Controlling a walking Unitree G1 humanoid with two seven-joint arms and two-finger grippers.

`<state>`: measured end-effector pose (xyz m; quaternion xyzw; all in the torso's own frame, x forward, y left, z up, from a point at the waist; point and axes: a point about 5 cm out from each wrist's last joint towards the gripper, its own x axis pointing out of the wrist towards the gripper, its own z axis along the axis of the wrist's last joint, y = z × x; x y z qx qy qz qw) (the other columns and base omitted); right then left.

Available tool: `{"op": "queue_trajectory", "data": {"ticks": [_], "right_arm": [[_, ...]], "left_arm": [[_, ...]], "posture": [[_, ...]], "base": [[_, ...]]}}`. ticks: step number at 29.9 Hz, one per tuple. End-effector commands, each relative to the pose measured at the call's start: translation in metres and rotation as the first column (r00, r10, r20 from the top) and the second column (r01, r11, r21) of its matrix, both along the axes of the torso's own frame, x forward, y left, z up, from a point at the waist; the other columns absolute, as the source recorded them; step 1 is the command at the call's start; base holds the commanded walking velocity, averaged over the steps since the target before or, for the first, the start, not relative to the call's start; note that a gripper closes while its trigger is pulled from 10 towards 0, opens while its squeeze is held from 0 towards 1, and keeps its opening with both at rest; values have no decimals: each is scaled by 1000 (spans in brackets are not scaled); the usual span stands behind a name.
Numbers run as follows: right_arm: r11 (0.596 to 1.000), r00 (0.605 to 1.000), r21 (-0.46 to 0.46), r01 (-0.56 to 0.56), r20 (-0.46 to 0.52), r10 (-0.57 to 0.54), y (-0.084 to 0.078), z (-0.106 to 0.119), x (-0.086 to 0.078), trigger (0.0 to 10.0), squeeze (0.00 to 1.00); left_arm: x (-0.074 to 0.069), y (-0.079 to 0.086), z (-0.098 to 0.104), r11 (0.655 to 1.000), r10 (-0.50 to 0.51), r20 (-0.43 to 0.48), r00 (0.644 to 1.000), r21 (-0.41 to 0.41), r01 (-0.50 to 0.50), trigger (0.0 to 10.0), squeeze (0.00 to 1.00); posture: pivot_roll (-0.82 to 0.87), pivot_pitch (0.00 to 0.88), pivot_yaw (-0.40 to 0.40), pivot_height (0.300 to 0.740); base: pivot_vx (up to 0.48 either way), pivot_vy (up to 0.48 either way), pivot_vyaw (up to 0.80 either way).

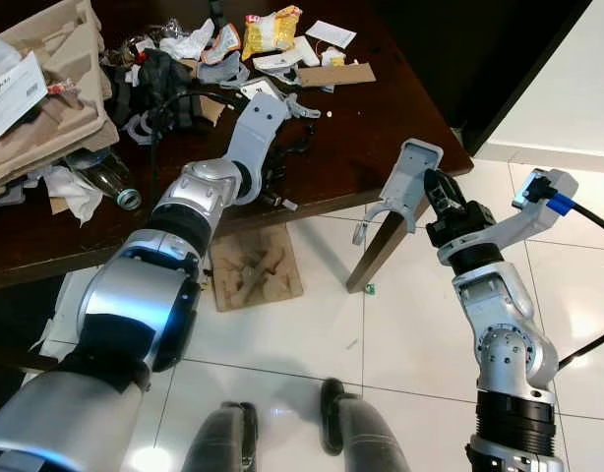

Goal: Picking trash to rubbish bin

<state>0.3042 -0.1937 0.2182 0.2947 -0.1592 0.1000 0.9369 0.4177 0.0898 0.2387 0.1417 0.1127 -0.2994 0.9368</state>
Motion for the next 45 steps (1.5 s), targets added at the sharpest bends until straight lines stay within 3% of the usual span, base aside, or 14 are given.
{"op": "queue_trajectory", "data": {"ticks": [1, 9, 11, 13, 16, 17, 22, 23, 25, 26, 27, 28, 36, 45], "right_arm": [[1000, 1000, 1, 4, -16, -4, -1, -3, -3, 10000, 0], [1000, 1000, 4, -1, -13, 1, 0, -2, -2, 10000, 0], [1000, 1000, 6, -4, -9, 5, 0, -1, -2, 10000, 0], [1000, 1000, 12, -6, -1, 6, 0, 0, 0, 10000, 0], [1000, 1000, 17, -8, 2, 8, 0, 0, 1, 10000, 0], [1000, 1000, 17, -9, 3, 9, 1, 0, 2, 10000, 0], [1000, 1000, 22, -15, 9, 14, 2, 0, 7, 10000, 0], [1000, 1000, 23, -18, 13, 18, 3, 1, 8, 10000, 0], [999, 1000, 26, -22, 17, 22, 4, 1, 9, 10000, 0], [999, 999, 27, -27, 20, 27, 5, 1, 11, 10000, 0], [999, 999, 28, -31, 22, 30, 6, 1, 12, 10000, 0], [999, 999, 29, -33, 23, 32, 7, 1, 13, 10000, 0], [1000, 1000, 22, -5, -17, 5, 11, -5, 28, 10000, 0], [999, 990, 21, 45, -134, -42, 14, -16, 48, 10000, 0]], "left_arm": [[-3, 9, -25, 999, 28, -84, 996, 40, -25, 0, 0], [0, 15, -15, 998, 55, -27, 998, 40, -54, 0, 0], [5, 19, 11, 996, 84, 107, 991, 0, -85, 0, 0], [8, 24, 53, 986, 155, 296, 943, -110, -127, 471, 0], [7, 27, 78, 976, 192, 399, 896, -175, -131, 353, 0], [5, 25, 85, 975, 189, 437, 879, -191, -114, 1647, 0], [-2, 21, 97, 965, 184, 519, 835, -258, -52, 2510, 0], [-5, 18, 98, 962, 166, 543, 823, -273, -14, 4392, 0], [-10, 15, 98, 956, 151, 565, 811, -293, 27, 4784, 0], [-16, 12, 96, 939, 127, 580, 805, -333, 91, 8078, 0], [-21, 10, 95, 923, 114, 590, 800, -360, 134, 8078, 0], [-25, 9, 93, 909, 109, 593, 798, -384, 162, 10000, 0], [-47, 12, 36, 833, 139, 445, 885, -536, 139, 10000, 0], [-81, 15, -10, 841, 162, 356, 920, -538, 61, 10000, 0]], "posture": [[-95, 342, 71, 740], [-91, 335, 67, 740], [-89, 326, 67, 740], [-85, 318, 66, 740], [-79, 312, 65, 740], [-74, 304, 63, 740], [-65, 286, 63, 740], [-58, 273, 63, 740], [-51, 260, 63, 740], [-46, 250, 64, 740], [-43, 244, 63, 740], [-42, 238, 63, 740], [-1, 163, 55, 740], [57, 97, 29, 740]], "base": [[0, 0, 0], [0, 0, 0], [0, 0, 0], [0, 0, 0], [0, 0, 0], [0, 0, 0], [0, 0, 0], [0, 0, 0], [0, 0, 0], [0, 0, 0], [0, 0, 0], [0, 0, 0], [0, 0, 0], [-75, 0, 0]]}}
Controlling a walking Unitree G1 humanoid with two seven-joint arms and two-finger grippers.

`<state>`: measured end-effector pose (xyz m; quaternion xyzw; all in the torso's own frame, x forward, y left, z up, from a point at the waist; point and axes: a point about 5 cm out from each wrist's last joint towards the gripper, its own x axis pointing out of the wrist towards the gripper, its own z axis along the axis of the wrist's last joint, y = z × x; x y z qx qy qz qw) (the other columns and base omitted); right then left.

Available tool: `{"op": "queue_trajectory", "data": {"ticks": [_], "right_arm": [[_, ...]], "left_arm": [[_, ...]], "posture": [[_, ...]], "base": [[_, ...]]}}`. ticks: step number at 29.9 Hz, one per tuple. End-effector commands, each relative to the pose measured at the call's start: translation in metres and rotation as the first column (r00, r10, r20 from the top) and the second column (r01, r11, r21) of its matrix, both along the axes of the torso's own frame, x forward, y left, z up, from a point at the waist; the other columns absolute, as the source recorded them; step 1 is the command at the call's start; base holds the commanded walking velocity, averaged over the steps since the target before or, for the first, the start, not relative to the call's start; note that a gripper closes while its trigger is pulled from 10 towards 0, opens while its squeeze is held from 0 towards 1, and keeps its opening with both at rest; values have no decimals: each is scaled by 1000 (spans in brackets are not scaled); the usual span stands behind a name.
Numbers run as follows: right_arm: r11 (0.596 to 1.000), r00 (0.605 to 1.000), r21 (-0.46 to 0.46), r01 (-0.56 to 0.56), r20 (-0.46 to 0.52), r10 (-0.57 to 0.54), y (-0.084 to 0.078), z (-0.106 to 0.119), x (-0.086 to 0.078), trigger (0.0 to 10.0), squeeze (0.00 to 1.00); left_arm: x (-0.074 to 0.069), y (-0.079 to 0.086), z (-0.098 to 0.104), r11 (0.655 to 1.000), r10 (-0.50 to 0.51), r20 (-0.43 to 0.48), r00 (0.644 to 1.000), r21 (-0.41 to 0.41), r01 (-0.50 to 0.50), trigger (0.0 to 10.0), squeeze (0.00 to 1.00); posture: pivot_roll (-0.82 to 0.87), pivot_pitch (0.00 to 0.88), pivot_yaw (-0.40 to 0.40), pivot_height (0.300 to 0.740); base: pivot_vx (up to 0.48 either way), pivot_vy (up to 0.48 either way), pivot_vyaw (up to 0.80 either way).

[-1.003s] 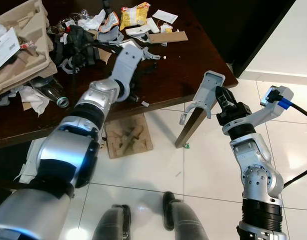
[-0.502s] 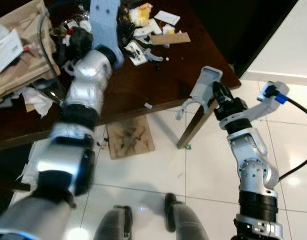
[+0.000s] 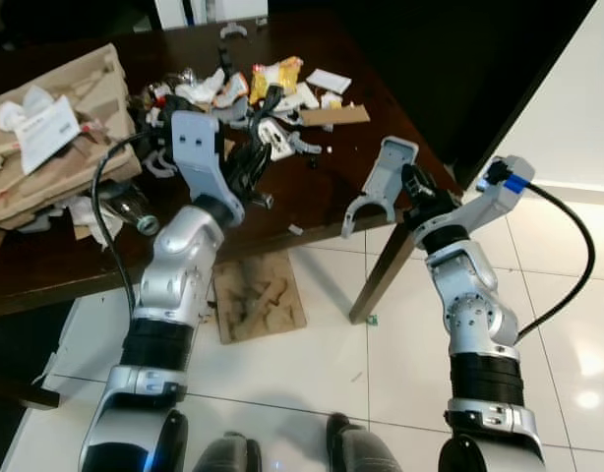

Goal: Picking trash to rubbish bin

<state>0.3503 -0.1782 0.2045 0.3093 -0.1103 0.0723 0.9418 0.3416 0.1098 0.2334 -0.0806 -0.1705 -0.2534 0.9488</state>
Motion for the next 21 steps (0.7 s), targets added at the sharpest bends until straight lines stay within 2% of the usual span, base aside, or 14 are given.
{"op": "queue_trajectory", "data": {"ticks": [1, 4, 5, 6, 9, 11, 13, 15, 19, 21], "right_arm": [[999, 999, -6, 31, -42, -32, 0, -4, 5, 10000, 0], [999, 998, -9, 36, -54, -36, 0, -4, 7, 10000, 0], [997, 993, -36, 71, -94, -74, 2, -8, 13, 10000, 0], [997, 993, -36, 71, -94, -74, 2, -8, 13, 10000, 0], [974, 969, -136, 184, -143, -203, 0, -15, 19, 10000, 0], [970, 969, -154, 187, -132, -208, 0, -16, 20, 10000, 0], [977, 978, -165, 137, -132, -160, 3, -20, 21, 10000, 0], [995, 981, -99, 18, -192, -36, 7, -29, 20, 10000, 0], [995, 980, -101, -2, -199, -18, 6, -33, 20, 10000, 0], [992, 979, -124, 24, -196, -48, 5, -35, 20, 10000, 0]], "left_arm": [[-9, -4, -10, 999, -9, -29, 1000, 30, 10, 10000, 0], [-13, -2, -13, 999, -9, -43, 999, 34, 10, 10000, 0], [-17, 4, -20, 999, 17, -64, 998, 49, -14, 10000, 0], [-17, 4, -20, 999, 17, -64, 998, 49, -14, 10000, 0], [-19, 13, -26, 997, 64, -91, 994, 53, -59, 10000, 0], [-19, 15, -27, 996, 74, -98, 992, 57, -69, 10000, 0], [-19, 16, -29, 995, 80, -106, 991, 60, -74, 10000, 0], [-20, 13, -32, 995, 79, -116, 990, 63, -72, 10000, 0], [-22, 10, -35, 995, 75, -131, 988, 76, -65, 10000, 0], [-22, 6, -37, 995, 63, -143, 988, 81, -52, 10000, 0]], "posture": [[64, 93, 26, 740], [68, 90, 25, 740], [76, 74, 22, 740], [76, 74, 22, 740], [75, 68, 17, 740], [74, 65, 14, 740], [72, 63, 12, 740], [67, 60, 12, 740], [60, 60, 15, 740], [46, 59, 19, 740]], "base": [[-349, 0, 0], [-349, 0, 0], [-349, 0, 0], [-349, 0, 0], [-354, 0, 0], [-354, 0, 0], [-369, 0, 0], [-373, 0, 0], [-372, 0, 0], [-369, 0, 0]]}}
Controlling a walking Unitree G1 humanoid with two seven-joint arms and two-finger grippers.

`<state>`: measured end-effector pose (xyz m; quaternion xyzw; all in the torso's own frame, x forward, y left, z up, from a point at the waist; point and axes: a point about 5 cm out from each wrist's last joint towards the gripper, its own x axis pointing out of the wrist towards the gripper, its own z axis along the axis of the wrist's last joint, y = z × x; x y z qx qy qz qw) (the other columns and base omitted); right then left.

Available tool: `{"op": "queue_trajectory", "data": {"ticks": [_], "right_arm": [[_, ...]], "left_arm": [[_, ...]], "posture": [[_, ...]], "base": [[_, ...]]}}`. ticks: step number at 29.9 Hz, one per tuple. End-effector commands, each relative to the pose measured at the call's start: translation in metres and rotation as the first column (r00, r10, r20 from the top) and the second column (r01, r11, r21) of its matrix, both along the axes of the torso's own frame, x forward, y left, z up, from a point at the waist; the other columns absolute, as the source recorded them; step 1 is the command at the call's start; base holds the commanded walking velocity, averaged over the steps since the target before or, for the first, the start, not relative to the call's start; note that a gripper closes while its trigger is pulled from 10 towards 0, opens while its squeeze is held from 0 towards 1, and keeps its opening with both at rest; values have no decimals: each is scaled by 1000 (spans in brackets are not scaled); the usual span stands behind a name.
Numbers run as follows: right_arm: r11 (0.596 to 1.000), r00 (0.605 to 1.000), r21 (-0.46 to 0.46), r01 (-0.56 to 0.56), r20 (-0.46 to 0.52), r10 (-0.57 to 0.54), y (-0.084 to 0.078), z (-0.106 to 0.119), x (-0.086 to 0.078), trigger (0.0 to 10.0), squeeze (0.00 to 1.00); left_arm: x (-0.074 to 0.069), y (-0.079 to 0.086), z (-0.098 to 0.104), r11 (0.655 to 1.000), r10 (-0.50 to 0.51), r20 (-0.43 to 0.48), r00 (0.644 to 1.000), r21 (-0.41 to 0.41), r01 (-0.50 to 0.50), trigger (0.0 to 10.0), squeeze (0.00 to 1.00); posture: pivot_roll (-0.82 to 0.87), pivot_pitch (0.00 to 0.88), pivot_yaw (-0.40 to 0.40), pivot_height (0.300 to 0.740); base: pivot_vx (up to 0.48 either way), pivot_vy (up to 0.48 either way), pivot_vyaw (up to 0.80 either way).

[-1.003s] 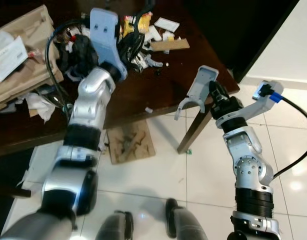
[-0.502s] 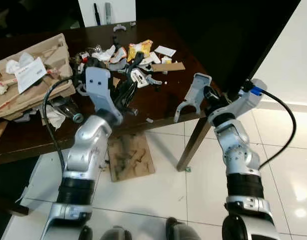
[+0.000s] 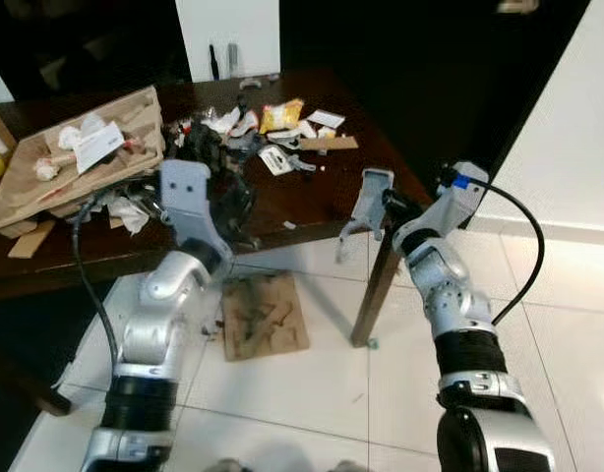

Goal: Picking trash to rubbish bin

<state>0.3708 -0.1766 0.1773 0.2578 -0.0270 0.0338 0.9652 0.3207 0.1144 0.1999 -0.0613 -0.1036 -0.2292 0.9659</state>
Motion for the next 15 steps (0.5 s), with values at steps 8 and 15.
{"op": "queue_trajectory", "data": {"ticks": [8, 15], "right_arm": [[1000, 1000, -21, 11, -24, -11, 3, -9, -1, 10000, 0], [999, 1000, -26, 19, -12, -19, -4, -5, 0, 10000, 0]], "left_arm": [[0, -4, -4, 1000, -10, -23, 1000, 10, 10, 10000, 0], [3, -17, -1, 998, -58, -15, 998, 10, 58, 10000, 0]], "posture": [[33, 59, 23, 740], [19, 57, 27, 740]], "base": [[-368, 0, -291], [-195, 0, -775]]}}
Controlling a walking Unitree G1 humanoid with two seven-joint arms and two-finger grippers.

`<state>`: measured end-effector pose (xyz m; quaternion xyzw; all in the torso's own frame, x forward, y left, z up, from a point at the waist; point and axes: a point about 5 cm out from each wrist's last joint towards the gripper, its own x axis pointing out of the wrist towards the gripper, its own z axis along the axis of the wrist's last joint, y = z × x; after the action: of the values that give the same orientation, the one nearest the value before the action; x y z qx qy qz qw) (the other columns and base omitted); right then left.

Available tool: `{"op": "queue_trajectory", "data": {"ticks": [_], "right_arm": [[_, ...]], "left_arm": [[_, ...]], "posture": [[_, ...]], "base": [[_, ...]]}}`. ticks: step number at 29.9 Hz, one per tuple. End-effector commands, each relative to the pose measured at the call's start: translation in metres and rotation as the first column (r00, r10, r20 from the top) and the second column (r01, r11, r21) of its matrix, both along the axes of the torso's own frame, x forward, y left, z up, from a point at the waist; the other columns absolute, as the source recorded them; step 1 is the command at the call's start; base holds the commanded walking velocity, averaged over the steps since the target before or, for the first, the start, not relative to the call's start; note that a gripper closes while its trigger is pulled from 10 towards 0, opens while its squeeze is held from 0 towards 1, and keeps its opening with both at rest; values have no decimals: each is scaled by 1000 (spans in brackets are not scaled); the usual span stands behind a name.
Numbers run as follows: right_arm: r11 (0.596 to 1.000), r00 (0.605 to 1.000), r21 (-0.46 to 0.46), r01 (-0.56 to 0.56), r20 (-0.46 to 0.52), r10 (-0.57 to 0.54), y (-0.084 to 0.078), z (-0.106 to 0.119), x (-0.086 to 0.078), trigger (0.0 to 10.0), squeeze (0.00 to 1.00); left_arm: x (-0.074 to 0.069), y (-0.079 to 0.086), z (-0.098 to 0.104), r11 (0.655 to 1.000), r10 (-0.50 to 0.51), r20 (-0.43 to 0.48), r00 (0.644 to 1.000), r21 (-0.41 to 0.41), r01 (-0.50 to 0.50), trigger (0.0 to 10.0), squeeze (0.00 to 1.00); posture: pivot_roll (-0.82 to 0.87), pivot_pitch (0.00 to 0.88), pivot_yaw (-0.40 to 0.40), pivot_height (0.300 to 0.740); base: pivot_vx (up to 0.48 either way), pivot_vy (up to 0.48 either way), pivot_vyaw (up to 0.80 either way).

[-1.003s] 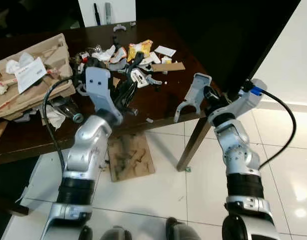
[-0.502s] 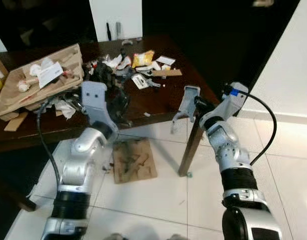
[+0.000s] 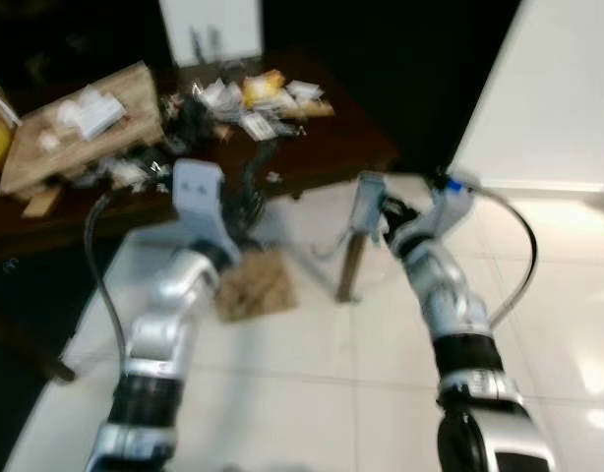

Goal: Picking trash to rubbish bin

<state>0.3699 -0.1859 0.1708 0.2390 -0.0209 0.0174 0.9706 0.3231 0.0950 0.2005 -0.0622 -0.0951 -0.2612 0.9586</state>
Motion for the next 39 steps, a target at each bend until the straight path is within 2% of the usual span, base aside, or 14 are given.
{"op": "queue_trajectory", "data": {"ticks": [1, 17, 22, 25, 30, 33, 39], "right_arm": [[1000, 1000, 11, -5, 10, 5, 5, 2, 1, 10000, 0], [997, 996, -2, 80, 48, -80, -10, 14, 2, 10000, 0], [993, 992, -19, 114, 54, -113, -17, 17, 2, 10000, 0], [992, 991, -37, 124, 58, -121, -16, 19, 3, 10000, 0], [991, 991, -49, 121, 60, -118, -13, 20, 4, 10000, 0], [992, 993, -72, 105, 63, -100, -6, 20, 5, 10000, 0], [992, 995, -96, 83, 66, -77, 2, 20, 7, 10000, 0]], "left_arm": [[1, 1, -1, 1000, 9, -6, 1000, -2, -9, 10000, 0], [7, -3, 5, 1000, 4, 27, 1000, -11, -4, 10000, 0], [10, 1, 9, 999, 42, 64, 997, 7, -43, 10000, 0], [16, 16, 10, 992, 125, 75, 989, 18, -127, 10000, 0], [19, 25, 10, 985, 168, 81, 982, 26, -170, 10000, 0], [21, 41, 10, 968, 242, 97, 965, 44, -247, 10000, 0], [24, 56, 6, 943, 322, 96, 942, 61, -328, 10000, 0]], "posture": [[18, 56, 28, 740], [1, 57, 36, 740], [-2, 59, 35, 740], [5, 61, 33, 740], [9, 62, 32, 740], [18, 60, 28, 740], [28, 59, 22, 740]], "base": [[0, 0, -775], [0, 0, -780], [0, 0, -776], [0, 0, -781], [0, 0, -781], [0, 0, -781], [0, 0, -781]]}}
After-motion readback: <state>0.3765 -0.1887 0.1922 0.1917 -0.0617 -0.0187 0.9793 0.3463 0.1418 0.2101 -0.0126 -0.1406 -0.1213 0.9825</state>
